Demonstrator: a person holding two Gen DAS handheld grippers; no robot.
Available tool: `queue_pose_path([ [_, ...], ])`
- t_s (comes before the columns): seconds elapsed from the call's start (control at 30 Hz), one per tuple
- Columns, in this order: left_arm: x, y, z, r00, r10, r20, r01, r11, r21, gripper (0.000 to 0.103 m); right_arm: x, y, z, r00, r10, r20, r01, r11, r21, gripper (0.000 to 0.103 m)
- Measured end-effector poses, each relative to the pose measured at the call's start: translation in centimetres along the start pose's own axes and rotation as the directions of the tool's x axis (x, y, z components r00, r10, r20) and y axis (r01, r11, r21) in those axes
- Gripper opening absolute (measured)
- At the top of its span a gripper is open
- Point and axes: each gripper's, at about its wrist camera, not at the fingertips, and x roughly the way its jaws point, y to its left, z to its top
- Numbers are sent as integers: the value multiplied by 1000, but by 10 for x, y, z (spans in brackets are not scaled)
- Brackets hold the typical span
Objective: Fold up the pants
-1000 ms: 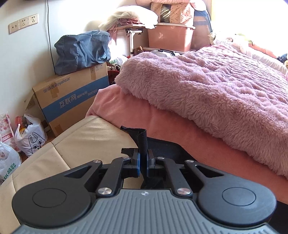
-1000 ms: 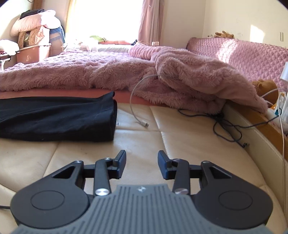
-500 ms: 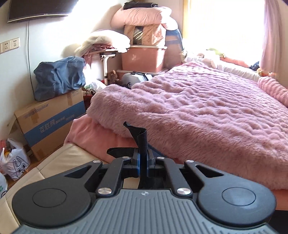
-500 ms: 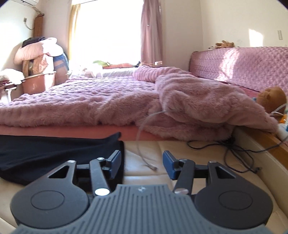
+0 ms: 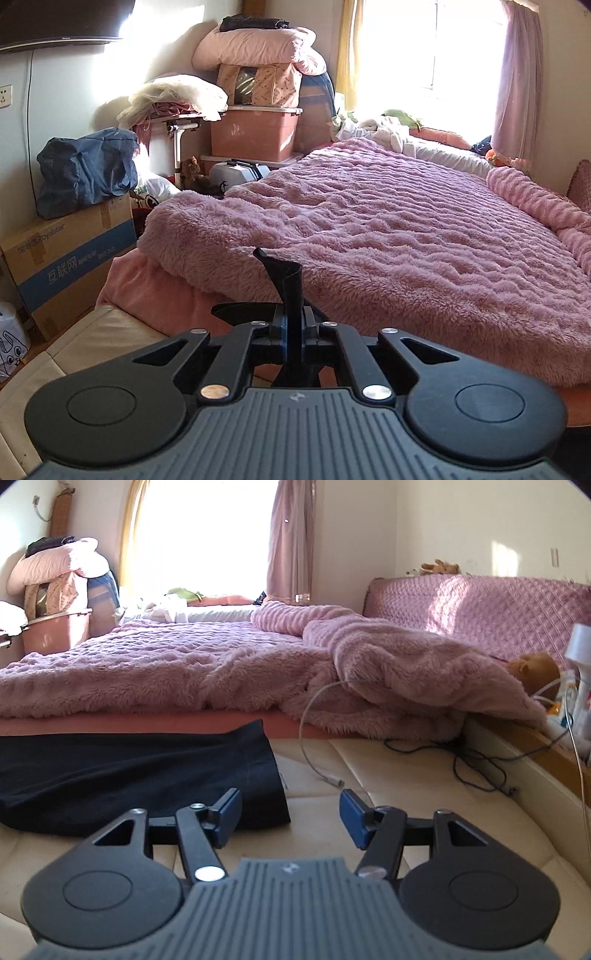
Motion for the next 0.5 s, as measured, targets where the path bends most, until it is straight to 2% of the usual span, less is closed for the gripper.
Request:
queue_pose_path([
  [0.13, -1, 4, -6, 1000, 20, -14, -20, 1000, -5, 6, -16, -14, -10, 1000, -4, 14, 4, 999, -39, 55],
  [0.33, 0, 12, -14, 999, 38, -35, -38, 999, -21, 6, -32, -52, -11, 999, -32, 21, 32, 999, 3, 55],
  [0.5, 0, 14, -20, 998, 33, -47, -34, 999, -30, 6, -33, -66, -11, 999, -47, 22, 47, 999, 19, 55],
])
